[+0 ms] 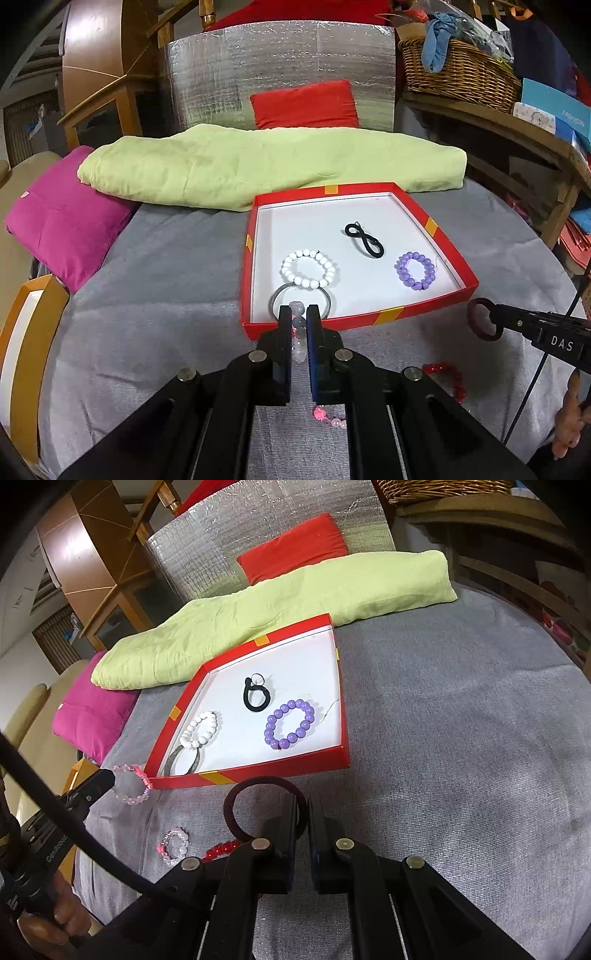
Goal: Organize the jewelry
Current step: 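Carry the held beads toward the red box while the right tool stays at the maroon bangle, then lift the maroon bangle with the right tool while the left tool holds its bracelet at the box rim, then drop the maroon bangle into the box with the right tool while the left tool releases its bracelet there, then move the left tool to the pale pink bead bracelet while the right tool approaches the red bead bracelet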
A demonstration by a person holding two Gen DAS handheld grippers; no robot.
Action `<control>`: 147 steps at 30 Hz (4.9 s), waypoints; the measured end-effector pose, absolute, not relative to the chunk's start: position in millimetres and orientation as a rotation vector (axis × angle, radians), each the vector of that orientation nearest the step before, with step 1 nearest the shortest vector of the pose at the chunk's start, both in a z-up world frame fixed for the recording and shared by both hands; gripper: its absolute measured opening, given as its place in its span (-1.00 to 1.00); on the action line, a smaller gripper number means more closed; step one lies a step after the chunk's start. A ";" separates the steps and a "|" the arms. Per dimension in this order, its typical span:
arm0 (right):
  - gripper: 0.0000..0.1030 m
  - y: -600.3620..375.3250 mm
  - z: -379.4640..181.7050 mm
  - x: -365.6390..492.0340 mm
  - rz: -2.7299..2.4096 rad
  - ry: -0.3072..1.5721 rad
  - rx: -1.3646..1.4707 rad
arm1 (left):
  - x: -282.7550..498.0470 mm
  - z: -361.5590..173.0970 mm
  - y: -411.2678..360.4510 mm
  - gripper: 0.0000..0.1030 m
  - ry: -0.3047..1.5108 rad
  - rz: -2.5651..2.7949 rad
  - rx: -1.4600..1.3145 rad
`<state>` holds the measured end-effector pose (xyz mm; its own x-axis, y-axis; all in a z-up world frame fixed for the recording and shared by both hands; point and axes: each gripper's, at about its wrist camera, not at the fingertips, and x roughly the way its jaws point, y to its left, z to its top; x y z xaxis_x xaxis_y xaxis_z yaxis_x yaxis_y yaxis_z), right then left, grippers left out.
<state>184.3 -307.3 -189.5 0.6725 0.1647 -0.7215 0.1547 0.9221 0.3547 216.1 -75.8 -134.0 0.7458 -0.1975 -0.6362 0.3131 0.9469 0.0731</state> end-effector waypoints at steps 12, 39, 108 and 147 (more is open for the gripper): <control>-0.88 -300.1 -190.6 184.8 0.016 0.844 0.407 | 218.1 -134.3 -75.9 -0.85 0.676 -0.273 0.182; -0.88 -281.5 -185.8 184.5 0.062 0.839 0.396 | 217.5 -132.0 -72.9 -0.85 0.668 -0.257 0.181; -0.88 -327.9 -207.7 356.1 -0.054 0.889 0.547 | 291.6 -157.9 -144.1 -0.85 0.723 -0.584 -0.084; -0.81 -322.1 -170.3 263.7 0.021 0.857 0.444 | 255.0 -149.8 -67.8 0.05 0.754 -0.334 0.143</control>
